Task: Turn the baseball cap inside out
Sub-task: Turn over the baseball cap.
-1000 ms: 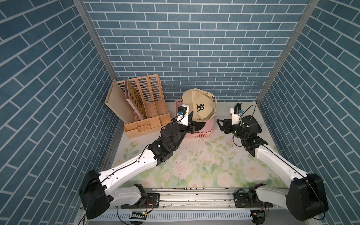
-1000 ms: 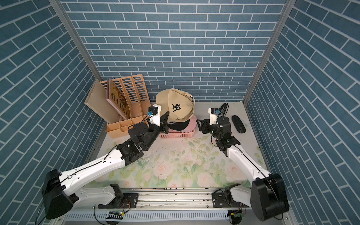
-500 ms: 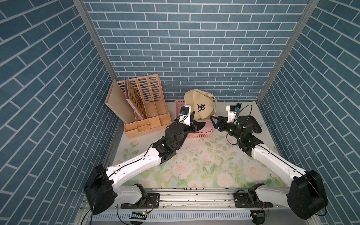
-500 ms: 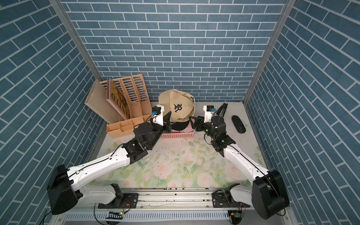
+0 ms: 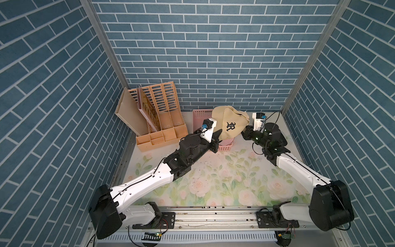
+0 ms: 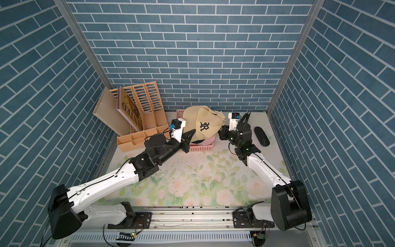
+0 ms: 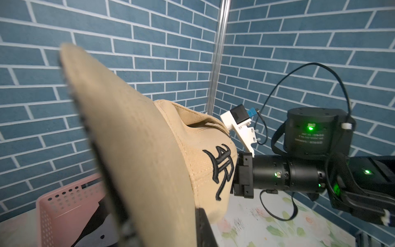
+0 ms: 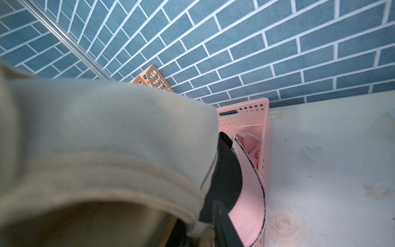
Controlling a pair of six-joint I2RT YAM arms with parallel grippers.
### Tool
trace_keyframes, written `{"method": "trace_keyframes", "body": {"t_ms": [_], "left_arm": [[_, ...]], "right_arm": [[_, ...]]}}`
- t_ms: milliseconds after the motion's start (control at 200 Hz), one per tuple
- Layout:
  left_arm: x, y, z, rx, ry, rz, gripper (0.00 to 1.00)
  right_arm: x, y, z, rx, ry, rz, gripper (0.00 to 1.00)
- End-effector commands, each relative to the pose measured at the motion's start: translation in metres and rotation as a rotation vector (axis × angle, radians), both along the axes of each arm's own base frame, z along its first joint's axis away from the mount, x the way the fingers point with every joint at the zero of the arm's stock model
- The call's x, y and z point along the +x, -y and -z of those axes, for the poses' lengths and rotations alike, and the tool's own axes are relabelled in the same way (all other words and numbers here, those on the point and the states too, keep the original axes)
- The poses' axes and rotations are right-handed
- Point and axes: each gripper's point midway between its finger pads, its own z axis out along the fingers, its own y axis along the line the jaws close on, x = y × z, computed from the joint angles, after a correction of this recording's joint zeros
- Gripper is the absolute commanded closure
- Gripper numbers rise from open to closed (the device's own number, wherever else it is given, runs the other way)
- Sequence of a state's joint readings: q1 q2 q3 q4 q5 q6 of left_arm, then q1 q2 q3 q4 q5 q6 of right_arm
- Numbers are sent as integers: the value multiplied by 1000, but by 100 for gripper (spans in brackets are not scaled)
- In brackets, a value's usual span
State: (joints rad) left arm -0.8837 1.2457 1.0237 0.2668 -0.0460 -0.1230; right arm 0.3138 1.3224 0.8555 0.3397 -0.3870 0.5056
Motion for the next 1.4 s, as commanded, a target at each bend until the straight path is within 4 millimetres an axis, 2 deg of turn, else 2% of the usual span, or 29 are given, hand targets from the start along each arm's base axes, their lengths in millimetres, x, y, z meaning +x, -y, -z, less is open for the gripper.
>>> {"method": "trace_keyframes", "body": {"t_ms": [0, 95, 175, 340, 565, 690, 775, 830, 930, 1020, 1210, 1325, 1395], "left_arm": [[-8, 1, 5, 58, -28, 35, 100], [-9, -1, 11, 83, -32, 40, 100], [-9, -2, 16, 98, -45, 39, 100], [-12, -6, 11, 85, -39, 45, 100], [-10, -17, 6, 72, -40, 43, 100], [0, -39, -5, -20, -41, 0, 100], [4, -53, -16, -86, -29, -8, 100], [4, -54, -22, -120, -30, 36, 100], [6, -51, -21, -126, -65, 97, 100], [8, -42, -10, -112, -110, 132, 100], [8, -32, -7, -198, -139, 204, 100], [9, -37, -21, -252, -127, 209, 100], [20, -48, -23, -269, -141, 138, 100]], "right_arm": [[4, 7, -1, -64, 40, -25, 74], [6, 11, -2, -86, 48, -29, 70], [8, 11, 0, -113, 48, -45, 61], [9, 20, 8, -165, 40, -40, 43], [10, 33, 19, -199, 14, -22, 41], [7, 32, 24, -194, 5, -49, 58], [2, 27, 26, -182, 10, -82, 61], [2, 27, 29, -177, 6, -85, 61], [5, 24, 33, -164, -2, -96, 59], [10, 21, 26, -149, 16, -100, 58], [15, -1, 15, -134, 63, -164, 42], [19, -4, 20, -156, 57, -162, 35], [17, 2, 19, -184, 62, -133, 32]]}}
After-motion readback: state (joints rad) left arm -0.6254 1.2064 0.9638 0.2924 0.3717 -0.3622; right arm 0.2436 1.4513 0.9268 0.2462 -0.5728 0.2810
